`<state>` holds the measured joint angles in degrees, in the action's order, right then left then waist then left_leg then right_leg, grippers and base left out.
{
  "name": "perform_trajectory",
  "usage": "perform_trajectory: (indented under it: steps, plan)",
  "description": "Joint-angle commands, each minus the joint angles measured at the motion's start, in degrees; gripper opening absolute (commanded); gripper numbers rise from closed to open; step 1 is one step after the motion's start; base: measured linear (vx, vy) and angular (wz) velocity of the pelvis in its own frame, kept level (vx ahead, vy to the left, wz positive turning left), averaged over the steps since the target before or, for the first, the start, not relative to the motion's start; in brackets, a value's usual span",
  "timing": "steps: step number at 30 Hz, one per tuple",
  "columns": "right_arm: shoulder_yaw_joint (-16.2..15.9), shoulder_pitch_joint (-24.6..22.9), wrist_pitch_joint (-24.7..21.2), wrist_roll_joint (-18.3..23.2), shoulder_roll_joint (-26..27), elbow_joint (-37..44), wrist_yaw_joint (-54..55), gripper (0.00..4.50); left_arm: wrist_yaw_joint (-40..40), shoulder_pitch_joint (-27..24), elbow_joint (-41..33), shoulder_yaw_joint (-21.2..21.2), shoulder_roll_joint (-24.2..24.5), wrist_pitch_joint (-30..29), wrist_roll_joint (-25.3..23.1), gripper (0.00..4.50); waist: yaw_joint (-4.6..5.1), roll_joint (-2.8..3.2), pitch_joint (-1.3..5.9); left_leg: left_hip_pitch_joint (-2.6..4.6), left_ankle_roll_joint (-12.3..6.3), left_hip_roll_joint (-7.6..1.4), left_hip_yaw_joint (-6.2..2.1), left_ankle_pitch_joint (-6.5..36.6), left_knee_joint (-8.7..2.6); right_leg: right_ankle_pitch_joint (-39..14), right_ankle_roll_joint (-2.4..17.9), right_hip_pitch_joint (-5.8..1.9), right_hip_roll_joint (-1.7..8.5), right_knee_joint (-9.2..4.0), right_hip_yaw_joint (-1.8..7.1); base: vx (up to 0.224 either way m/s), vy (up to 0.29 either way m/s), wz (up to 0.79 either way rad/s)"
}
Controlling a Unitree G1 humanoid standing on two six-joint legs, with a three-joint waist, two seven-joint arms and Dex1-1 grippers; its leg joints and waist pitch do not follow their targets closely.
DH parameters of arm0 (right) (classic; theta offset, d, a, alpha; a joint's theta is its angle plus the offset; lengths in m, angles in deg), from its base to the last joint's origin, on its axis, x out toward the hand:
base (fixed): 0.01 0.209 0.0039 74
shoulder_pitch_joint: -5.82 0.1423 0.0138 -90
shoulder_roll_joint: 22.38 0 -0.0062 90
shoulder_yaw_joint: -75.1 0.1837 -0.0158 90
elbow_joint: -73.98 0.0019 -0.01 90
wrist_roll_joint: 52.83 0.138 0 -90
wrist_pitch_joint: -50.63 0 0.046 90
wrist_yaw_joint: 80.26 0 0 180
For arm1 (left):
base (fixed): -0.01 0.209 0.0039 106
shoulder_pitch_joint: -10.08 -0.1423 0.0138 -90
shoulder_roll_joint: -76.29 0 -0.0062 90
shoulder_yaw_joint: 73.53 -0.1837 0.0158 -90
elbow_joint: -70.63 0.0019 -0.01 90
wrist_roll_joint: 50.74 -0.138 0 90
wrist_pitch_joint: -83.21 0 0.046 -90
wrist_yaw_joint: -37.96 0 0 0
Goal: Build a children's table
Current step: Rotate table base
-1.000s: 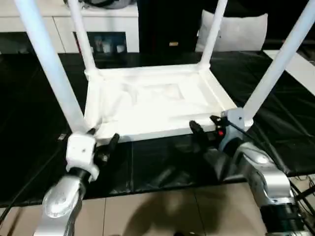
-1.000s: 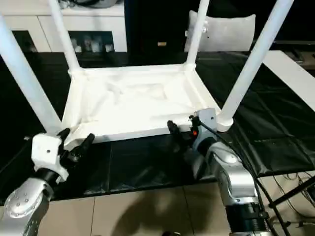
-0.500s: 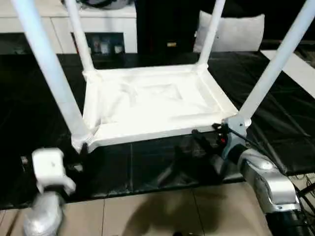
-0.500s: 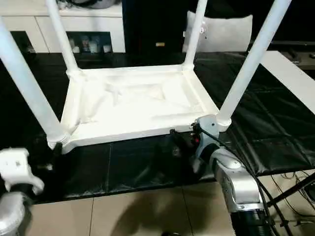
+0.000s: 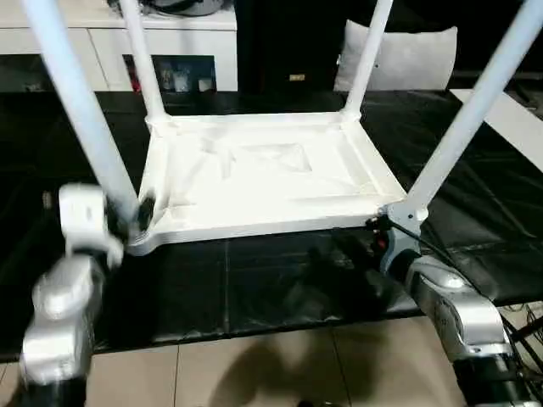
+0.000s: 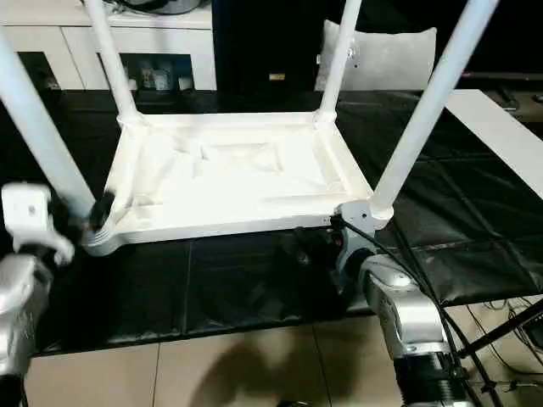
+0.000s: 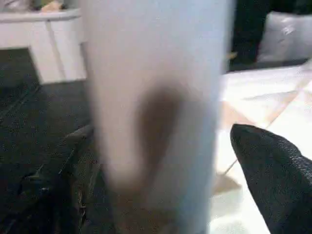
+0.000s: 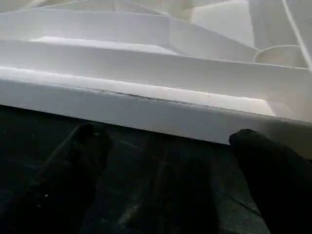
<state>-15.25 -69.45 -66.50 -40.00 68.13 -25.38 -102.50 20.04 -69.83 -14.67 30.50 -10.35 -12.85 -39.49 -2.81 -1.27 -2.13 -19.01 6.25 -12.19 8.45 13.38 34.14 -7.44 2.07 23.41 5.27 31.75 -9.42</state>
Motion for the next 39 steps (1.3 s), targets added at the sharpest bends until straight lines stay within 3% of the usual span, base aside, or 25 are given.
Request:
perform_trajectory:
  steps: [1, 2, 6, 8, 10, 16, 20, 24, 25, 28, 32, 39]
  plan:
    - [1.3, 1.71, -0.39, -0.67, -0.99, -2.79, 0.3, 4.5, -4.91, 3.77, 3.36, -1.13, 1.37, -1.3, 2.47, 4.46, -0.28, -1.19, 3.44, -1.25, -3.88, -0.69, 0.57, 3.27, -3.93, -16.99, 5.04, -3.85, 3.24, -2.08, 3.83, 0.0, 0.0, 0.0]
    - [1.32, 1.92, -0.31, -0.74, -1.08, -3.29, 0.27, 4.5, -5.76, 4.49, 4.08, -1.23, 1.63, -1.44, 2.77, 4.46, -0.67, -0.44, 3.39, -1.06, -3.58, -0.57, 0.62, 3.56, -3.91, -18.83, 4.68, -3.57, 3.4, -2.28, 4.03, 0.0, 0.0, 0.0]
    - [1.21, 3.69, -0.47, -1.47, -1.67, -6.93, 0.55, 4.5, -15.05, 9.33, 8.69, -2.33, 3.57, -3.81, 6.09, 4.46, -0.93, -0.85, 3.0, -0.38, -2.15, -0.4, 0.92, 6.91, -4.06, -24.16, 2.61, -3.03, 3.22, -3.27, 3.94, 0.0, 0.0, 0.0]
    - [1.27, 4.54, 0.01, -1.87, -1.83, -8.57, 0.72, 4.5, -19.1, 10.33, 9.66, -3.29, 4.57, -4.42, 7.01, 4.46, -1.01, -0.68, 2.93, -0.27, -1.47, -0.6, 0.73, 7.91, -4.17, -24.94, 2.67, -2.93, 3.28, -3.21, 4.02, 0.0, 0.0, 0.0]
    - [1.57, 5.98, 1.2, -2.31, -2.08, -11.52, 0.82, 4.5, -25.41, 10.89, 9.57, -5.51, 6.54, -5.84, 8.22, 4.46, -1.26, -0.33, 3.11, -0.27, -1.28, -0.79, 0.66, 7.18, -4.21, -22.44, 3.7, -2.99, 3.29, -2.79, 4.23, 0.0, 0.0, 0.0]
    - [2.89, 9.76, 5.15, -1.99, -2.25, -19.7, 0.33, 4.5, -40.04, 10.02, 3.99, -10.31, 10.79, -12.03, 14.18, 4.46, -1.9, -0.24, 3.22, -0.19, -0.02, -1.04, 0.97, 5.77, -4.2, -16.33, 8.12, -3.13, 3.45, -1.34, 4.8, 0.0, 0.0, 0.0]
    - [3.2, 12.46, 8.09, -2.01, -1.37, -25.14, -0.87, 4.5, -45.29, 8.58, -1.25, -13.06, 12.41, -17.59, 17.65, 4.46, -1.68, -0.45, 3.13, -0.42, -0.25, -0.83, 1.09, 6.74, -4.16, -18.05, 8.26, -3.44, 3.44, -1.53, 4.76, 0.0, 0.0, 0.0]
    - [1.28, 15.84, 10.03, -2.89, 0.0, -29.48, -3.33, 4.5, -47.75, 6.92, -8.79, -15.9, 12.42, -22.92, 22.94, 4.46, -1.04, -0.62, 3.0, -0.59, -0.26, -0.88, 1.01, 7.89, -4.09, -21.71, 7.9, -3.47, 3.45, -1.68, 4.65, 0.0, 0.0, 0.0]
    - [1.03, 16.33, 10.28, -2.98, 0.23, -30.05, -3.78, 4.5, -47.94, 6.81, -10.06, -16.42, 12.23, -23.58, 23.83, 4.46, -0.77, -1.33, 2.92, -0.74, -0.55, -0.83, 1.06, 7.83, -4.15, -22.27, 7.51, -3.53, 3.29, -1.94, 4.61, 0.0, 0.0, 0.0]
    - [-0.55, 18.26, 11.67, -3.64, 1.52, -31.84, -6.24, 4.5, -46.56, 7.26, -14.67, -18.54, 9.23, -25.21, 25.93, 4.46, -0.1, -1.37, 2.89, -0.91, -0.73, -0.76, 0.96, 7.59, -3.96, -24.54, 6.49, -3.6, 3.29, -2.1, 4.45, 0.0, 0.0, 0.0]
    - [-1.84, 19.55, 12.79, -3.87, 2.47, -32.95, -8.35, 4.5, -44.96, 8.06, -16.4, -19.33, 6.19, -27.08, 27.77, 4.46, 0.88, -1.79, 2.89, -1.09, -1.06, -0.61, 0.98, 7.37, -3.7, -25.76, 4.95, -3.58, 3.04, -2.35, 4.31, 0.0, 0.0, 0.0]
    - [-3.85, 21.28, 15.54, -4.62, 4.88, -34.49, -14.22, 4.5, -43.1, 9.11, -16.92, -22.05, 1.16, -29.67, 29.73, 4.46, 1.04, -1.85, 3.0, -1.1, -1.88, -0.82, 1.02, 5.67, -3.64, -23.4, 5.91, -3.49, 2.88, -2.0, 4.42, 0.0, 0.0, 0.0]
